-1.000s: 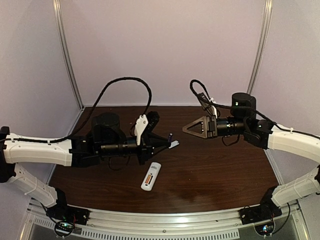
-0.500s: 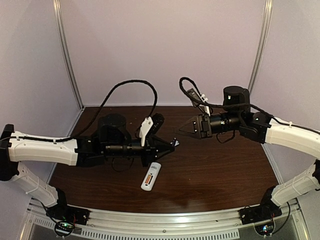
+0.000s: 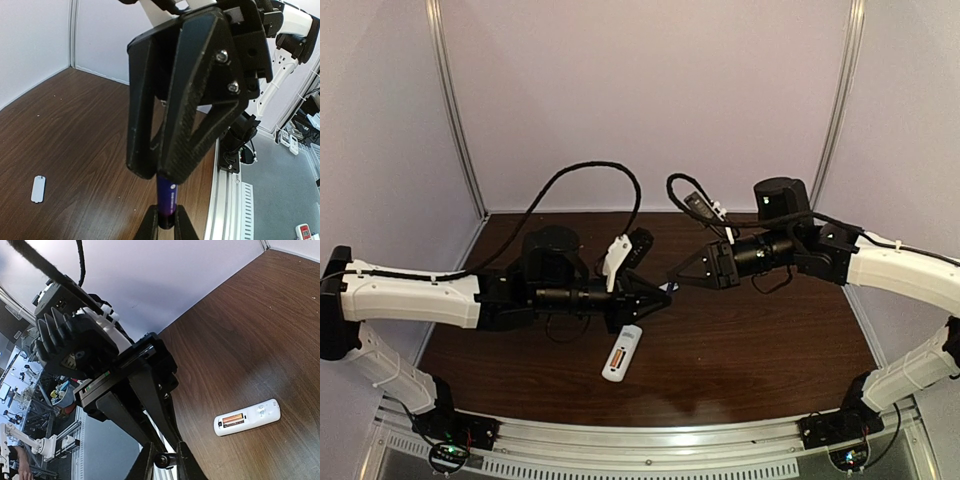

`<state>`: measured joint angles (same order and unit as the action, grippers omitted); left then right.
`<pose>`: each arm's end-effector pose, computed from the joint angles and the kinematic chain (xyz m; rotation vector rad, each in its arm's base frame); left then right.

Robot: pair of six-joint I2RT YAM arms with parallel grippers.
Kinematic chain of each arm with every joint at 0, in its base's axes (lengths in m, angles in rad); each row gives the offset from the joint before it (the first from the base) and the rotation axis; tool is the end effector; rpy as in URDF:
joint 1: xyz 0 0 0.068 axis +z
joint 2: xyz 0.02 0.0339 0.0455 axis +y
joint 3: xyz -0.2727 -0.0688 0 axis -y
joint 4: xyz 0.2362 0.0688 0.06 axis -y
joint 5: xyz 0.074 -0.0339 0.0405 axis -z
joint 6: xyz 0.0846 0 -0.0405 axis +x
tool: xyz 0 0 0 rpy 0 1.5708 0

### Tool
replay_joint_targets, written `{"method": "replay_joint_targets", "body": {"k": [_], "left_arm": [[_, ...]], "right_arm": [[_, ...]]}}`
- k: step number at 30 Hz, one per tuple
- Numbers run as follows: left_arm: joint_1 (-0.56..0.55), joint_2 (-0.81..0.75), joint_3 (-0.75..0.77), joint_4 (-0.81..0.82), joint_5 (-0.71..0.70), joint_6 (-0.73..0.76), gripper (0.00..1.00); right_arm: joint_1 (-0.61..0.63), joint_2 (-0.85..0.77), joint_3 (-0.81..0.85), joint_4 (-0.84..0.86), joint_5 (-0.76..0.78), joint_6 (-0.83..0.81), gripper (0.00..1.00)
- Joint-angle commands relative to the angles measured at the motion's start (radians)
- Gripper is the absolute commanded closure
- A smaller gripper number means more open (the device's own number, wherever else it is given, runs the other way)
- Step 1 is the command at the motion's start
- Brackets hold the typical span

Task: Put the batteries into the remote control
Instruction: Pass from the left arm to the right

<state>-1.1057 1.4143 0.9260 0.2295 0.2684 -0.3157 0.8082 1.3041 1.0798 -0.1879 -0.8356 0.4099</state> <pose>0.1435 -0.3360 0.2852 0.9600 1.7633 -1.2071 0.1699 0.2686 0.3301 -1.0228 1.9561 1.5651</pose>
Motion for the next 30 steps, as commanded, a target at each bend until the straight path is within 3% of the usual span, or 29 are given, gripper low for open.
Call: {"method": "replay_joint_targets", "body": {"k": [1, 5, 10, 20, 27, 30], "left_arm": [[0.016, 0.004, 0.030, 0.030, 0.016, -0.019, 1.00], [0.023, 0.005, 0.028, 0.030, 0.017, -0.028, 1.00], [0.023, 0.011, 0.033, 0.027, 0.023, -0.026, 1.00], [0.023, 0.024, 0.049, 0.013, 0.054, -0.023, 1.00], [0.024, 0.026, 0.052, 0.004, 0.052, -0.016, 1.00], [0.023, 0.024, 0.059, 0.002, 0.045, -0.015, 0.88]], "right_arm": [[0.009, 0.010, 0.024, -0.026, 0.016, -0.018, 0.79], [0.010, 0.004, 0.023, -0.029, 0.017, -0.020, 0.74], [0.010, 0.010, 0.022, -0.032, 0.028, -0.021, 0.81], [0.011, 0.014, 0.031, -0.040, 0.053, -0.023, 0.82], [0.010, 0.017, 0.034, -0.052, 0.064, -0.027, 1.00], [0.010, 0.020, 0.034, -0.054, 0.058, -0.031, 1.00]]}}
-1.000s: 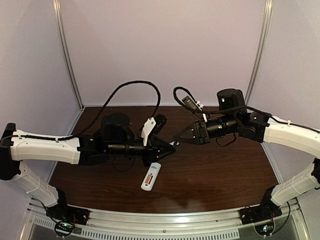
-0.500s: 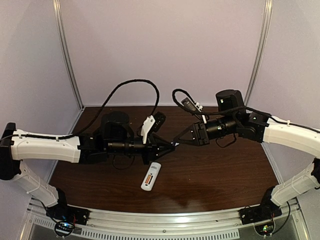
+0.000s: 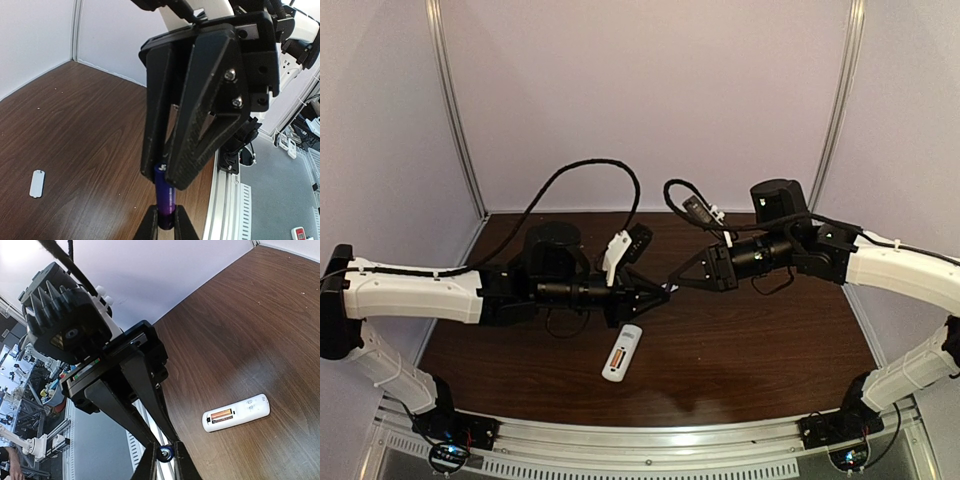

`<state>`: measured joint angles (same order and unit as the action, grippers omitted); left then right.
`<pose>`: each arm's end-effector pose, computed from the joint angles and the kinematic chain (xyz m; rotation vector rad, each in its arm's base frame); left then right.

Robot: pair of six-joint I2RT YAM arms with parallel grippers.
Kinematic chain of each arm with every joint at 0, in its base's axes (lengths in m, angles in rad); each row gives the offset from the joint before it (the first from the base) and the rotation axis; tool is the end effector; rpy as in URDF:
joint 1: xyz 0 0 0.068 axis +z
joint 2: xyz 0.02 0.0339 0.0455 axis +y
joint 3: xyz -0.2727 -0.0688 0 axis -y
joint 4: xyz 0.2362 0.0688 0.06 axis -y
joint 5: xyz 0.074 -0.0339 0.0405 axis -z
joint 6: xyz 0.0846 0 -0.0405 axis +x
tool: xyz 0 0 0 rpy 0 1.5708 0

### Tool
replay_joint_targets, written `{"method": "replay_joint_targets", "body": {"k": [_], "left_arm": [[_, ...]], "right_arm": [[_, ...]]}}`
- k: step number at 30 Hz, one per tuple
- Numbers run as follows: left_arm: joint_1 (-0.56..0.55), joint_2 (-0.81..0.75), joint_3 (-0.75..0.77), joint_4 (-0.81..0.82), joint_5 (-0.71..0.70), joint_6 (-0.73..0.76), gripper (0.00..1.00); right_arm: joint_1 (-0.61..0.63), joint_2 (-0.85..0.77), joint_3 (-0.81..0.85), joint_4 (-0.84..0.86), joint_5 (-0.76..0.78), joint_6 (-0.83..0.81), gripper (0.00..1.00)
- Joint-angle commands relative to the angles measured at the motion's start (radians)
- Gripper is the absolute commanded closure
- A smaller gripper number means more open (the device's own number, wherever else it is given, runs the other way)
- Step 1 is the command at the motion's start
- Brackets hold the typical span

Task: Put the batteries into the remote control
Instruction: Pass from the left arm to the right, then pass from the right arm to the left

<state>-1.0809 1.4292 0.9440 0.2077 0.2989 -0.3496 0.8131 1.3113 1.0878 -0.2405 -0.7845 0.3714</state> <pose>0.1509 -0.3359 0.2840 0.9381 1.8071 -1.2316 0.1719 0.2687 0.3233 -1.0177 1.9982 1.4950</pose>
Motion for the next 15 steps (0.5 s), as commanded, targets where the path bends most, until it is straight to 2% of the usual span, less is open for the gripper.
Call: {"method": "replay_joint_targets", "body": {"k": [1, 4, 8, 15], "left_arm": [[-0.002, 0.010, 0.045, 0.020, 0.010, 0.020, 0.83], [-0.002, 0.017, 0.062, 0.010, 0.007, 0.021, 0.74], [-0.001, 0.027, 0.081, -0.001, 0.008, 0.030, 0.71], [-0.002, 0.042, 0.093, -0.021, 0.020, 0.044, 0.79]], "right_arm": [[0.006, 0.014, 0.026, -0.002, 0.006, 0.008, 1.00], [0.008, 0.017, 0.027, -0.007, -0.001, 0.007, 1.00], [0.011, 0.020, 0.027, -0.013, -0.003, 0.002, 1.00], [0.012, 0.019, 0.033, -0.022, -0.007, -0.002, 1.00]]}}
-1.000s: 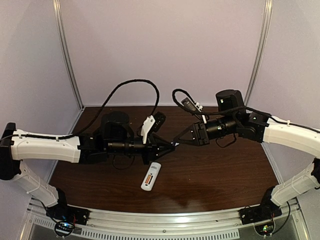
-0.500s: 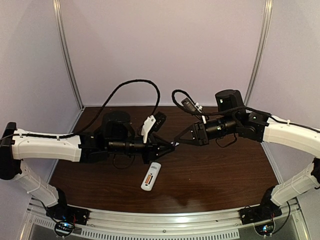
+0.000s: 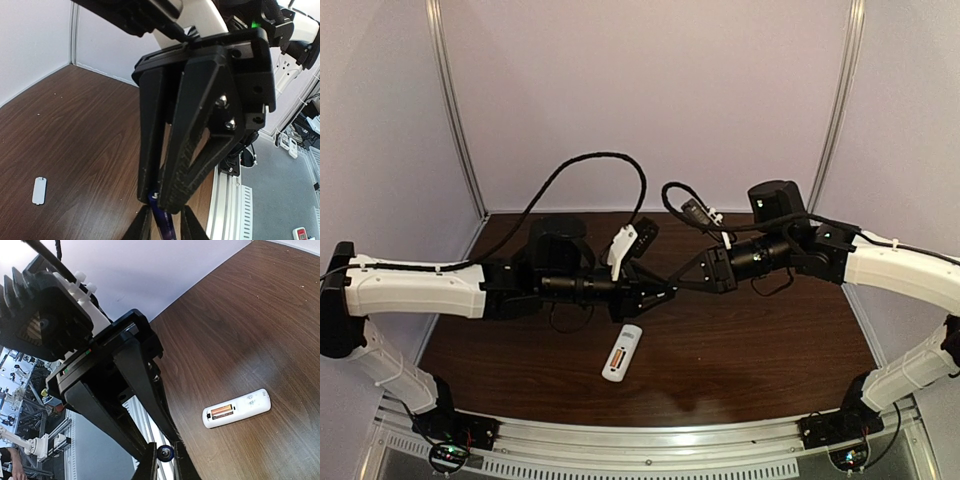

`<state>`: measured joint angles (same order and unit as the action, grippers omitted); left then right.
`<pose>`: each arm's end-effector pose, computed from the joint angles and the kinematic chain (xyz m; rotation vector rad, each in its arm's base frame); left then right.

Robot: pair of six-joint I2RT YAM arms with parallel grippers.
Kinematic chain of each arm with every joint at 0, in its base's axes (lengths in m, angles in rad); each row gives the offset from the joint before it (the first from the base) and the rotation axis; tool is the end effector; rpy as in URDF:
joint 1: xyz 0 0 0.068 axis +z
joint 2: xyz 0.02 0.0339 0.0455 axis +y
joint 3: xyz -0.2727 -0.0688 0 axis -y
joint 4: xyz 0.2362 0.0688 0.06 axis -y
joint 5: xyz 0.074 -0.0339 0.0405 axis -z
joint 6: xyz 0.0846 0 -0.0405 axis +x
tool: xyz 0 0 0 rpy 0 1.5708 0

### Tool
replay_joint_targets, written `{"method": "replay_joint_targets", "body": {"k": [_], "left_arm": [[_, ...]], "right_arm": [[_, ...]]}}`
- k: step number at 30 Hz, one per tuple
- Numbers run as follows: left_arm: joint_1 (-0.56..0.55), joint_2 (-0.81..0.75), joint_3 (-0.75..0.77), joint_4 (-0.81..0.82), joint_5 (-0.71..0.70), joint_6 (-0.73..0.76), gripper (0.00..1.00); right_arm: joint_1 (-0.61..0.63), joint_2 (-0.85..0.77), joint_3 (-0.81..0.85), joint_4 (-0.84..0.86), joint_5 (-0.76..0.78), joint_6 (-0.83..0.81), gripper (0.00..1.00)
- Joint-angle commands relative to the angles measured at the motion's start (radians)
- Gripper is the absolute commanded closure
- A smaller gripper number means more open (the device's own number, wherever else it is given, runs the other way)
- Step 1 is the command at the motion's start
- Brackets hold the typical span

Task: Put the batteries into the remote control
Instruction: Pass from the right arm to the left

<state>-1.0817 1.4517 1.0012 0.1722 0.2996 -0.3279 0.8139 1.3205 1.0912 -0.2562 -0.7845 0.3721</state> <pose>0.1543 -0.3430 0.2929 0.9569 1.7929 -1.2189 0.1725 0.2697 0.3200 -1.0161 2.0235 1.4941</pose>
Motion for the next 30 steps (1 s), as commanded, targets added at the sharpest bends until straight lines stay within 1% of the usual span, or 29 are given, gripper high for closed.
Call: {"method": "replay_joint_targets", "body": {"k": [1, 4, 9, 11, 13, 14, 15, 18, 21, 24, 28, 30], "left_arm": [[-0.001, 0.022, 0.037, 0.010, 0.019, 0.026, 0.81], [-0.001, 0.025, 0.040, -0.006, 0.013, 0.034, 0.90], [-0.001, 0.031, 0.053, -0.044, -0.014, 0.044, 0.93], [-0.001, 0.031, 0.054, -0.049, -0.021, 0.040, 0.97], [-0.001, 0.025, 0.046, -0.050, -0.028, 0.025, 1.00], [-0.001, 0.022, 0.043, -0.057, -0.030, 0.016, 1.00], [-0.001, 0.018, 0.040, -0.075, -0.044, 0.005, 1.00], [0.001, -0.006, 0.004, -0.126, -0.094, -0.044, 1.00], [0.000, -0.053, -0.071, -0.146, -0.146, -0.119, 1.00], [0.001, -0.090, -0.153, -0.152, -0.205, -0.202, 1.00], [0.000, -0.117, -0.206, -0.165, -0.279, -0.283, 1.00], [0.000, -0.133, -0.221, -0.168, -0.345, -0.307, 1.00]], "right_arm": [[0.012, 0.012, 0.031, -0.006, -0.009, -0.002, 1.00], [0.011, 0.013, 0.032, -0.007, -0.016, -0.001, 1.00], [0.014, 0.018, 0.037, 0.002, -0.030, 0.004, 1.00], [0.013, 0.021, 0.037, 0.006, -0.033, 0.010, 0.99], [0.012, 0.023, 0.041, 0.004, -0.022, 0.014, 0.77], [0.007, 0.023, 0.045, -0.003, -0.011, 0.013, 0.70], [-0.002, 0.025, 0.048, -0.009, 0.002, 0.014, 0.66], [-0.057, 0.019, 0.026, 0.013, 0.004, 0.040, 0.58], [-0.104, 0.017, -0.013, 0.051, 0.017, 0.063, 0.56], [-0.126, 0.028, -0.047, 0.065, 0.044, 0.062, 0.55], [-0.128, 0.039, -0.082, 0.090, 0.091, 0.057, 0.55], [-0.128, 0.040, -0.077, 0.076, 0.128, 0.035, 0.55]]}}
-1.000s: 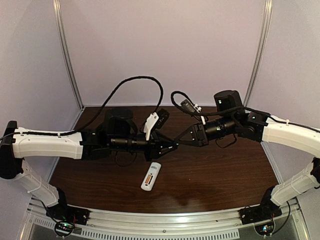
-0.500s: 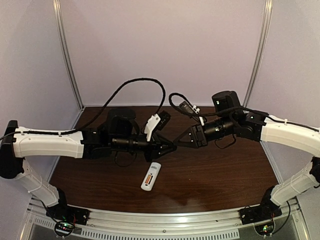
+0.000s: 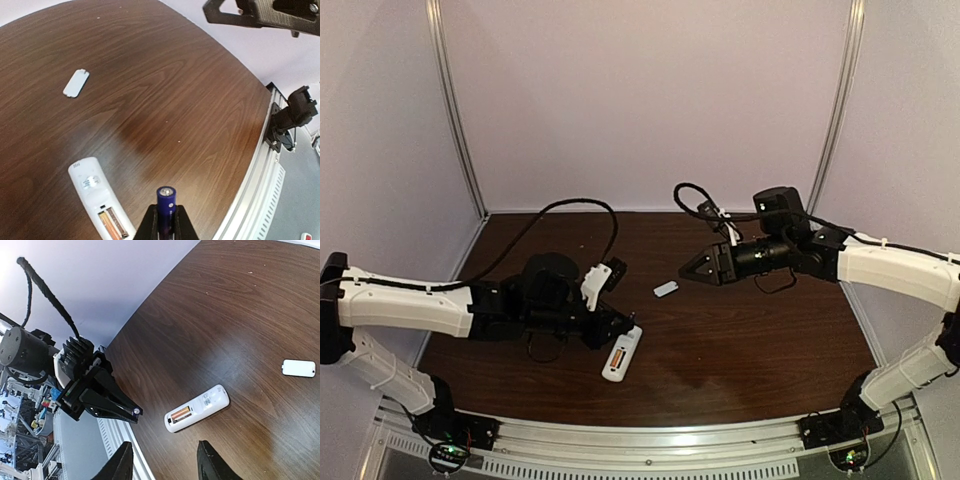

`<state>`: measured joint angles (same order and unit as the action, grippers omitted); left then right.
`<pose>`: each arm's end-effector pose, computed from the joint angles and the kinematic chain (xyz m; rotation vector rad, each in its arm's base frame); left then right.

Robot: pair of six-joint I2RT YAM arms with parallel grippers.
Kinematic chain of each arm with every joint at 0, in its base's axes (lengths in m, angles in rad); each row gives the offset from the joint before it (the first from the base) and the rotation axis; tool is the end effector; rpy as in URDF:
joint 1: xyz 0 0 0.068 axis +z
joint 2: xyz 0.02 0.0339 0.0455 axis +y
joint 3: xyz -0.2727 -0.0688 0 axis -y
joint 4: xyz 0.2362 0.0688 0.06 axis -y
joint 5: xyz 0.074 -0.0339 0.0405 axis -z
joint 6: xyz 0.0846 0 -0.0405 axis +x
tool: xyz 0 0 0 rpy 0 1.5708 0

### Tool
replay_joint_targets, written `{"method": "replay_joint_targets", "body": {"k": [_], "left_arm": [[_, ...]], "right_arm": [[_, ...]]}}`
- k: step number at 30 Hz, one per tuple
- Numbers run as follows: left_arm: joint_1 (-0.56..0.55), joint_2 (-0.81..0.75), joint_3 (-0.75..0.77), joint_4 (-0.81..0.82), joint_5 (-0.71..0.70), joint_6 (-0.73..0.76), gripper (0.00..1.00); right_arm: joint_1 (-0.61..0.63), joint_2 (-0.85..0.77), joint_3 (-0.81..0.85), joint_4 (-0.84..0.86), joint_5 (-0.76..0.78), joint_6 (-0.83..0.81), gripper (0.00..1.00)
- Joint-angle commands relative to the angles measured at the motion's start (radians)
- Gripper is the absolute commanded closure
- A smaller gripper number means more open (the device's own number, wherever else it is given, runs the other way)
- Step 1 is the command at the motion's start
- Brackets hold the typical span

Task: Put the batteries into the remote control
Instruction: Pass from the right arm to the left, then place the battery in the battery compartment.

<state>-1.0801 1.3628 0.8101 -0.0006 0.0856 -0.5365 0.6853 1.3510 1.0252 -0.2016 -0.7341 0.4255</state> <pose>0.1495 -0.2953 0.2242 0.6721 2.2063 -0.9981 0.2132 0.2475 0.2920 -0.7758 2.1425 1.4012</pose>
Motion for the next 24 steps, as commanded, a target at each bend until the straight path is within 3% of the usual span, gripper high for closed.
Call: {"method": "replay_joint_targets", "body": {"k": [1, 5, 7, 12, 15, 20, 24], "left_arm": [[0.000, -0.050, -0.035, -0.026, -0.153, -0.102, 1.00], [-0.001, -0.090, -0.039, -0.077, -0.236, -0.103, 1.00], [-0.001, -0.111, -0.034, -0.104, -0.271, -0.113, 1.00], [-0.001, -0.150, -0.067, -0.113, -0.344, -0.135, 1.00], [-0.001, -0.152, -0.073, -0.128, -0.326, -0.141, 1.00], [-0.001, -0.100, -0.088, -0.120, -0.274, -0.172, 1.00], [-0.004, -0.014, -0.083, -0.096, -0.255, -0.219, 1.00]], "right_arm": [[0.000, 0.008, -0.011, 0.016, 0.099, -0.034, 0.54], [0.000, -0.009, -0.027, 0.021, 0.186, -0.074, 0.47], [-0.001, -0.032, -0.041, 0.044, 0.232, -0.080, 0.39], [-0.002, -0.096, -0.093, 0.153, 0.363, -0.055, 0.02], [-0.007, -0.096, -0.115, 0.178, 0.525, 0.018, 0.00], [-0.027, 0.018, -0.087, 0.153, 0.342, -0.030, 0.00], [-0.028, 0.092, -0.164, 0.274, 0.182, 0.028, 0.00]]}}
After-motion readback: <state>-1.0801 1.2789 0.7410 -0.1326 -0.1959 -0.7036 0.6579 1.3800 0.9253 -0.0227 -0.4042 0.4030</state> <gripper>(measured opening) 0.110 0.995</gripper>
